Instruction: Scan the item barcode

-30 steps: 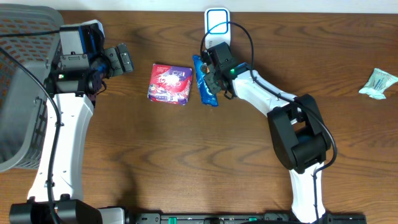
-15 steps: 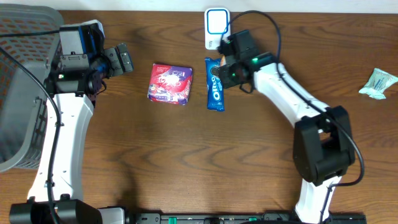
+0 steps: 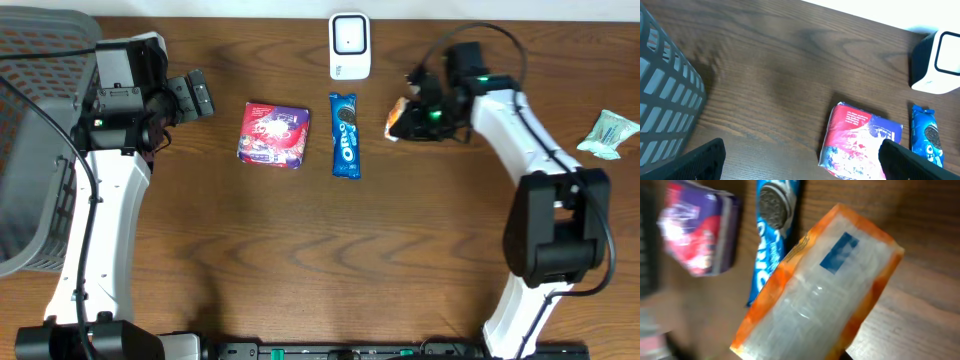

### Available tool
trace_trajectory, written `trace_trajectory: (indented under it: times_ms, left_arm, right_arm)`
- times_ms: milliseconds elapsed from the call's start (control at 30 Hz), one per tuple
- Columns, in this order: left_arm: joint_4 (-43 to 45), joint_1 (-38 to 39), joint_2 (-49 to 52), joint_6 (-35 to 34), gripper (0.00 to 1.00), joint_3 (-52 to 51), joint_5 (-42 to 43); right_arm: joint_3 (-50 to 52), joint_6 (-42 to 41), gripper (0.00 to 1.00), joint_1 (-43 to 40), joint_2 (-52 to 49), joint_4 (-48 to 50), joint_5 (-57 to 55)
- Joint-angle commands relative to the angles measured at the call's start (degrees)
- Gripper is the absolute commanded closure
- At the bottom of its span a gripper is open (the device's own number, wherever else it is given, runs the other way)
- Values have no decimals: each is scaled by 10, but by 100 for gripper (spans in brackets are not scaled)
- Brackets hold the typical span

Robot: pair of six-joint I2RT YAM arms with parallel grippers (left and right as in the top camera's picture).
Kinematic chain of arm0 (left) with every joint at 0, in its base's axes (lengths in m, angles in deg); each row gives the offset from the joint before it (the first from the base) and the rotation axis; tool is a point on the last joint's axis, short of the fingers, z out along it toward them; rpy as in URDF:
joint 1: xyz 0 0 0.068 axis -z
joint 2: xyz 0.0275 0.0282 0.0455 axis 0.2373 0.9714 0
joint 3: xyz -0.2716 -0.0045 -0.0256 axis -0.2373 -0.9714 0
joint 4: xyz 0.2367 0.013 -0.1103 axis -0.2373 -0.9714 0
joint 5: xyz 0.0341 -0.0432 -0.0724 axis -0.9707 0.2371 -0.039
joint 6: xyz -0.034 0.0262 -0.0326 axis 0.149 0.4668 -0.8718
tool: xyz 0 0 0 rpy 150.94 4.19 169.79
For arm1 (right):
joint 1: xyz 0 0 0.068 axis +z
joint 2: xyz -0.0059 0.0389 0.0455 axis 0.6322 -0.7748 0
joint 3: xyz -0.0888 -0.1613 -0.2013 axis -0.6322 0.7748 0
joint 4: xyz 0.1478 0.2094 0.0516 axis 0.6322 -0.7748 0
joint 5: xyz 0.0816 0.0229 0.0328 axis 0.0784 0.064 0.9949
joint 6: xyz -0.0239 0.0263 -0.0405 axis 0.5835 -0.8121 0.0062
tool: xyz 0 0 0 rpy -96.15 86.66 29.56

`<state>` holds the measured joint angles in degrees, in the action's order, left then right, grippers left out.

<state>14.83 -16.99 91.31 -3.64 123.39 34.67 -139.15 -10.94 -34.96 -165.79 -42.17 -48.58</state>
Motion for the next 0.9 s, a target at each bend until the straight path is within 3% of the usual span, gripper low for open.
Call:
trace_trajectory:
  times_ms: [0,333,533,633,767,867]
  left_arm:
    - [-2,-1,4,2,2,-2,-5]
    - [-2,-1,4,2,2,-2,-5]
    - [-2,-1,4,2,2,-2,-5]
    - [-2,-1,4,2,2,-1,-5]
    - [-2,-1,4,2,2,-2,-5]
    - [-2,-1,4,2,2,-2,-5]
  right_arm:
    - [34,36,99,-35,5,-3,163]
    - [158,36,93,-93,-1,17,207]
    - [172,-16,98,-124,0,2,102]
    - [170,-41,82,-139,0,-16,17]
    - [163,-23,49,-150,1,-51,-37]
    - [148,-24,45,-154,1,-85,-94]
